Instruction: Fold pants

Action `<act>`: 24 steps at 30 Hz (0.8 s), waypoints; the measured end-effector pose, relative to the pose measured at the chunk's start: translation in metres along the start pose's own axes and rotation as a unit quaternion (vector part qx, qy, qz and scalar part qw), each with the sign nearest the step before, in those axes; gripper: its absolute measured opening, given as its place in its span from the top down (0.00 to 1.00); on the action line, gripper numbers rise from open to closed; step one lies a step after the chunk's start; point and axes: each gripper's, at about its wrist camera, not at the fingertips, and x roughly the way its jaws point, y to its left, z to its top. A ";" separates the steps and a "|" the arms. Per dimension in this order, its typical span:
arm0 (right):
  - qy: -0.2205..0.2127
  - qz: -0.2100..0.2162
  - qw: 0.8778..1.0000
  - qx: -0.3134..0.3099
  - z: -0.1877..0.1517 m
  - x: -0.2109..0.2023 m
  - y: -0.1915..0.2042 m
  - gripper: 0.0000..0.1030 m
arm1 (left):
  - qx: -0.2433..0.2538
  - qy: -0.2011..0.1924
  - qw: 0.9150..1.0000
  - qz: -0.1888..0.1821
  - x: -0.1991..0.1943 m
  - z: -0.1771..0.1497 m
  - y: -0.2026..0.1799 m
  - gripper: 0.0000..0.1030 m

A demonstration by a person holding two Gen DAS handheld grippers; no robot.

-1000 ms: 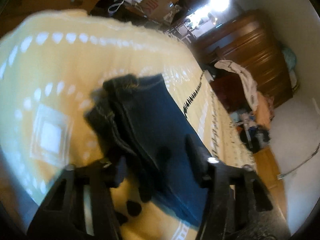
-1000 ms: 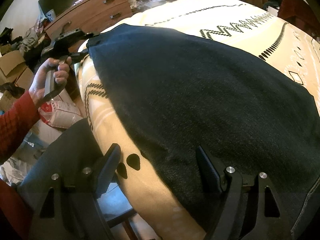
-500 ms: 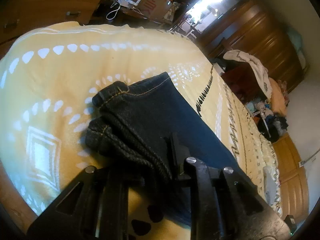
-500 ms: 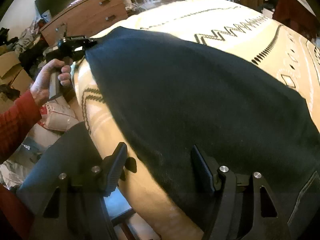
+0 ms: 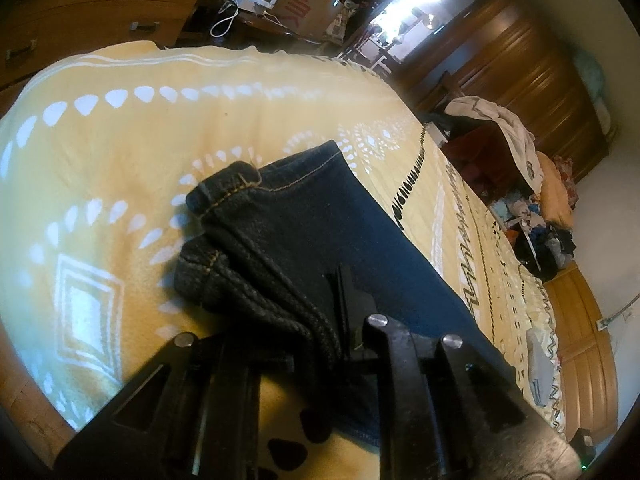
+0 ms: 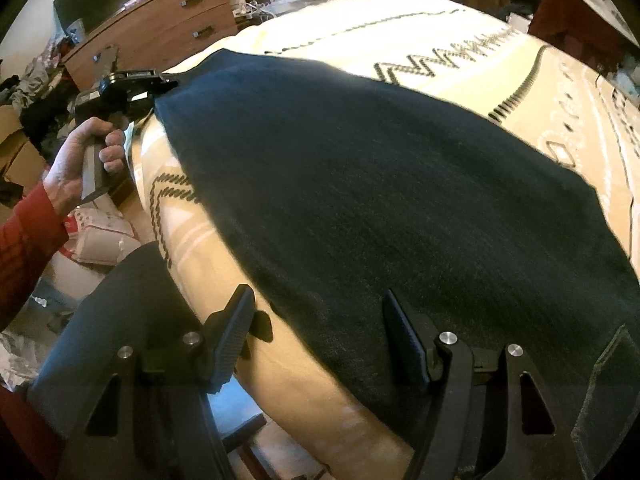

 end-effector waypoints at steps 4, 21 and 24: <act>-0.032 -0.014 0.999 0.004 0.014 -0.006 0.004 0.40 | -0.002 0.002 1.000 -0.007 0.000 0.001 0.005 0.85; -0.055 -0.015 0.998 -0.039 0.033 0.020 0.034 0.57 | -0.007 0.013 0.999 -0.032 -0.001 0.005 0.015 0.85; -0.036 -0.006 0.999 -0.029 0.033 0.039 0.039 0.55 | -0.021 0.020 0.998 -0.049 -0.001 0.006 0.022 0.85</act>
